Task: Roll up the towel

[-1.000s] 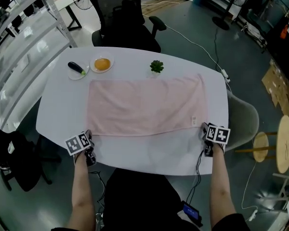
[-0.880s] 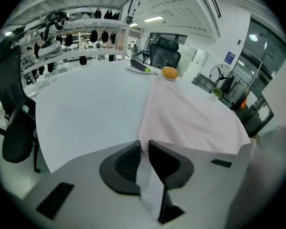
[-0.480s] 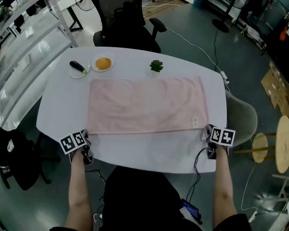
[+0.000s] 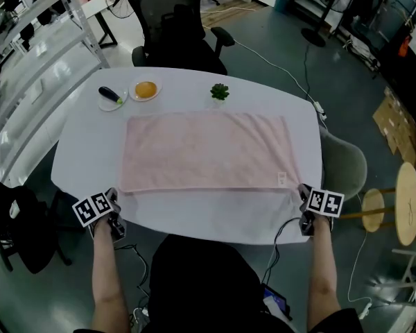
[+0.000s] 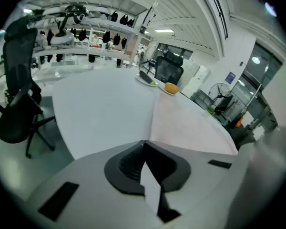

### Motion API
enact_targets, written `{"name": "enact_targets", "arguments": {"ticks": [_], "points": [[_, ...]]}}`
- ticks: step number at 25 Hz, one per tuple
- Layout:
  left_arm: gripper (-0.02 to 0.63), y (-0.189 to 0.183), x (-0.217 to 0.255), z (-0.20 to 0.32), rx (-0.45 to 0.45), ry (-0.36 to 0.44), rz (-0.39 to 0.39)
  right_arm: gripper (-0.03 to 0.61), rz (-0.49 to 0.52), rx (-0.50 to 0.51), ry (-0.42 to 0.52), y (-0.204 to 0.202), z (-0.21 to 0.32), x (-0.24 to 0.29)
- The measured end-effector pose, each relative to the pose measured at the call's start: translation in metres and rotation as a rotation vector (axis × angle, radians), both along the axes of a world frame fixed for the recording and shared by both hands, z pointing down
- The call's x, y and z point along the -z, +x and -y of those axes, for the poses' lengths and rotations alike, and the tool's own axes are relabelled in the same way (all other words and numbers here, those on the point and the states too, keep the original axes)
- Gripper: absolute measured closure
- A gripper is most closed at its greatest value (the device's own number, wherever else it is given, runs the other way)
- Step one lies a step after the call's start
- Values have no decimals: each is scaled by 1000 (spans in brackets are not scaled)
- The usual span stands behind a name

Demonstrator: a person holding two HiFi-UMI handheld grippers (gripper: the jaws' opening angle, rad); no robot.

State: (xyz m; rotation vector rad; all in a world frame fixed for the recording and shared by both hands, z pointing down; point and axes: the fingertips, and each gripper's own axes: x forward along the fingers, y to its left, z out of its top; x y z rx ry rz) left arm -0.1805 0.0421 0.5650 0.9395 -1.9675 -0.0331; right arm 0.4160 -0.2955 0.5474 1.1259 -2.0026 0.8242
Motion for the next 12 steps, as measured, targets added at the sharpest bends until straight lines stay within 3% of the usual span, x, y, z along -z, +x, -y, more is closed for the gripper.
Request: {"name": "enact_targets", "arguments": {"ticks": [3,7,10,12], "points": [[606,-12,5,-33,35,-55,65,555,-12,-5,16,15,-6,5],[606,-8,-1,-66,78,-58,54,554,-37,21,23,26,-16,-1],[606,10,-9,-65,51,-37,54,551,-64,13,25,31,-14,-16],[606,27,-10,-57,6,-6,59,509,-109,3,51,36,-12,-22]]}}
